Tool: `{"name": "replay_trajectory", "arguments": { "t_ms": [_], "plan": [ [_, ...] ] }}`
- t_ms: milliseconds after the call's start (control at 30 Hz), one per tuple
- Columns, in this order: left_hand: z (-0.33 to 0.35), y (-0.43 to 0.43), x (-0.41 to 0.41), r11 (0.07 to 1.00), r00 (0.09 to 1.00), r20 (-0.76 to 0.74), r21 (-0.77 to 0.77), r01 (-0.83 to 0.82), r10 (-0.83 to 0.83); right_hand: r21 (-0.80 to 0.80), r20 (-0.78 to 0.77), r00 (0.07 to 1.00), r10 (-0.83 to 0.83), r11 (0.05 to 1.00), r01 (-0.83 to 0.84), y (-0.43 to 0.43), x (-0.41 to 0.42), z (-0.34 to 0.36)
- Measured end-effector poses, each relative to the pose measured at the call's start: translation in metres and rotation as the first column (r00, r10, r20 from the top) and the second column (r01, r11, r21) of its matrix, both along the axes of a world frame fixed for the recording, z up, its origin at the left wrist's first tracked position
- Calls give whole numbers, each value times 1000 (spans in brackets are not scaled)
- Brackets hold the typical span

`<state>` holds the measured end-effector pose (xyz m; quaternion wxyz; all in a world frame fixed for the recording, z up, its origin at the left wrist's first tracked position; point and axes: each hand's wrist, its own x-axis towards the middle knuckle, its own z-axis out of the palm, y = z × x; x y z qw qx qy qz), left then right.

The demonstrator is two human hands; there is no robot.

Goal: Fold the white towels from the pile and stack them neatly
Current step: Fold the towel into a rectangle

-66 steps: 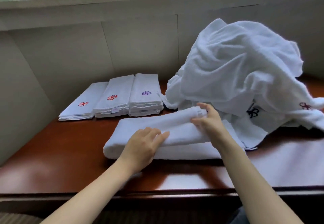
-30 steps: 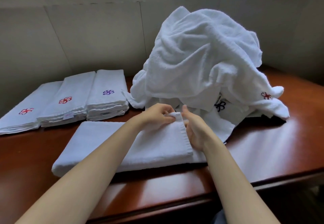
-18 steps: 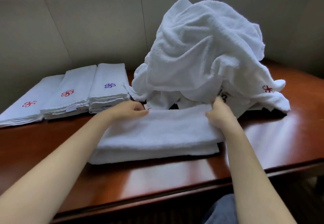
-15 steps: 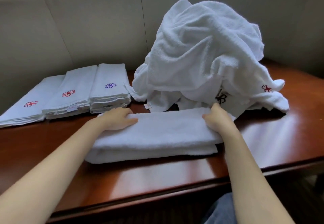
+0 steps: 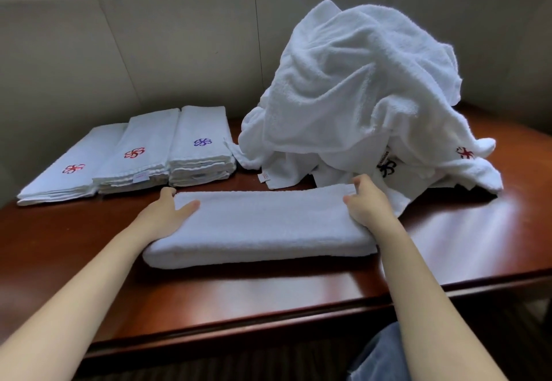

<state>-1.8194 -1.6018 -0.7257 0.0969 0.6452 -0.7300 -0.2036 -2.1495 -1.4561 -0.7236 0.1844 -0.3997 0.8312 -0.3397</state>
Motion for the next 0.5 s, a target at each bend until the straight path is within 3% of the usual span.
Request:
{"name": "replay_trajectory", "arguments": {
  "t_ms": [100,167,233,300,367,433,500],
  "plan": [
    [0,1,0,998,998,1,4,-61,61,98,-243,970,-26,994,51,1,12,-1],
    [4,2,3,989,991,-39,76,-128,131,168,-476,878,-53,974,150,3,26,2],
    [13,3,8,959,964,-189,248,-136,186,63,-659,750,-59,989,133,2,40,5],
    [21,9,15,915,931,-320,402,-34,175,-110,-685,728,35,982,-151,-5,64,5],
    [23,21,20,889,914,-382,454,59,134,-89,-624,719,308,885,-457,-10,93,-2],
    [17,28,24,913,876,-461,403,66,140,133,-585,628,512,825,-549,-14,111,-8],
    [16,35,27,932,791,-575,363,18,209,81,-648,624,437,854,-514,-14,118,-5]
  ]
}}
